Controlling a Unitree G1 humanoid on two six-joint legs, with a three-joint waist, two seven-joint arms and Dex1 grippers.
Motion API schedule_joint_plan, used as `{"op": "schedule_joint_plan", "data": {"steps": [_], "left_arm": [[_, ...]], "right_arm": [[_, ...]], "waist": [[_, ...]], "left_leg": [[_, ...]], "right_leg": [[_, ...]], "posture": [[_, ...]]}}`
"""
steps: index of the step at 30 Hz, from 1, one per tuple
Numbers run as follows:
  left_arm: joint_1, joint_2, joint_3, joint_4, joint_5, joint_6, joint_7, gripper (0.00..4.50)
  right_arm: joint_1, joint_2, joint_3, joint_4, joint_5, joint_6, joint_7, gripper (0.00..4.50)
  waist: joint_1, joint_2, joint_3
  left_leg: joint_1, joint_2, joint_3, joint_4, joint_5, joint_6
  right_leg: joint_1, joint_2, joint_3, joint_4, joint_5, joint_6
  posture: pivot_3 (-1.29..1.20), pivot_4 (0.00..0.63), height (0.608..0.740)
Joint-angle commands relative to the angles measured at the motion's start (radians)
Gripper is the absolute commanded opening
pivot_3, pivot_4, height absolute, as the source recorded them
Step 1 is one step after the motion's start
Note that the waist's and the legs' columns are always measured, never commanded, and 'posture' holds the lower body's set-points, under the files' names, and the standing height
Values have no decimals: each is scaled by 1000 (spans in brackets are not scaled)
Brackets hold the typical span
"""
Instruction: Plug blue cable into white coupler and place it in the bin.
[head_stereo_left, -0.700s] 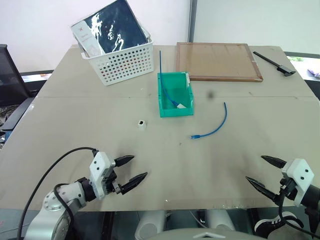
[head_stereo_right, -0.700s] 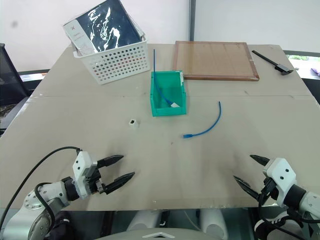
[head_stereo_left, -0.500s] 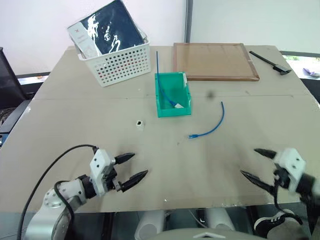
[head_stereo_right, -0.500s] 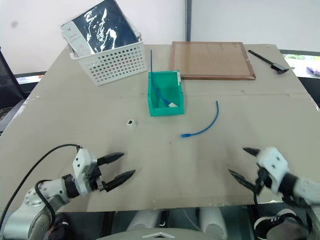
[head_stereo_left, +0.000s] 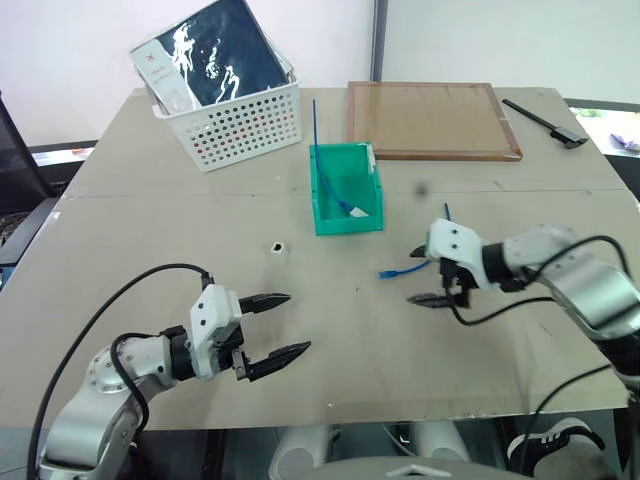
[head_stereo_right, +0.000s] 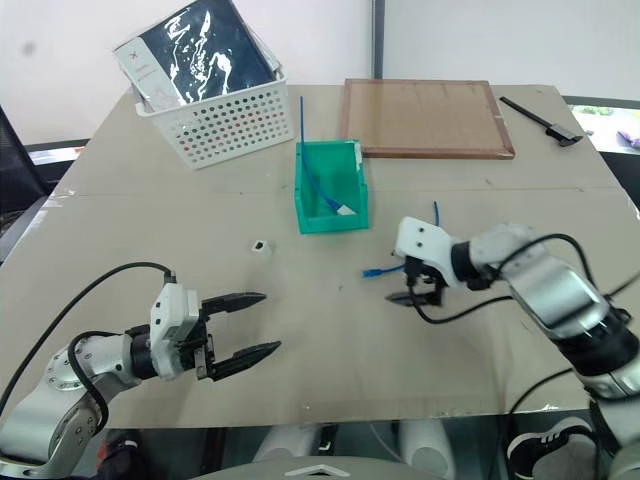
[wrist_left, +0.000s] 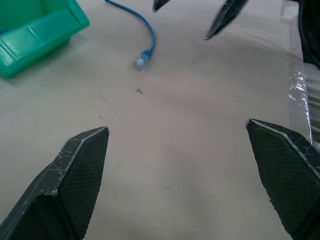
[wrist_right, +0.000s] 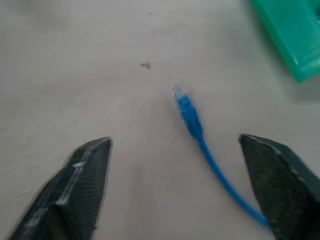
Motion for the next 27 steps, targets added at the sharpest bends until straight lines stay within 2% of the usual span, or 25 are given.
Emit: {"op": "schedule_joint_plan", "data": {"steps": [1, 4, 7, 10, 13, 21, 27], "left_arm": [[-2, 10, 25, -35, -23, -5, -11, 4500], [-1, 9, 31, -46, -27, 1, -8, 4500], [-2, 8, 36, -48, -26, 1, -3, 4500], [-13, 6, 37, -41, -25, 4, 4, 4500], [-23, 4, 31, -37, -22, 6, 7, 4500], [-81, -12, -6, -7, -9, 14, 13, 4500], [-119, -23, -33, 26, 1, 8, 5, 4500]], "right_arm": [[-73, 36, 52, 101, -74, -50, 39, 3577], [-110, 78, 70, 182, -110, -75, 48, 3577], [-119, 89, 97, 241, -159, -116, 68, 2781], [-116, 105, 104, 290, -194, -152, 75, 1271], [-110, 119, 93, 310, -209, -169, 80, 14], [-82, 120, 66, 279, -215, -171, 93, 14], [-84, 106, 33, 166, -162, -94, 146, 14]], "waist": [[2, 0, 0], [3, 0, 0], [-3, 0, 0], [-5, 0, 0], [-7, 0, 0], [-7, 0, 0], [-7, 1, 0]], "left_leg": [[0, 0, -1, 0, 0, 0], [-1, -2, -3, 0, 0, 0], [-1, -2, -2, 0, 0, 0], [-1, -2, -3, 0, 0, 0], [0, -2, -2, 0, 0, 0], [2, -2, -2, 0, 0, 0], [1, -2, -2, 0, 0, 0]], "right_leg": [[0, 0, 0, 0, 0, 0], [0, -1, -1, 0, 1, 1], [0, -1, -1, 0, 2, 3], [-1, -1, -1, 0, 2, 3], [0, 0, -1, 2, 2, 3], [1, 0, 0, 3, 3, 3], [0, 0, 0, 3, 3, 3]], "posture": [[0, 150, 740], [0, 150, 740], [0, 150, 740], [0, 150, 740], [0, 150, 740], [0, 150, 740], [0, 150, 740]]}}
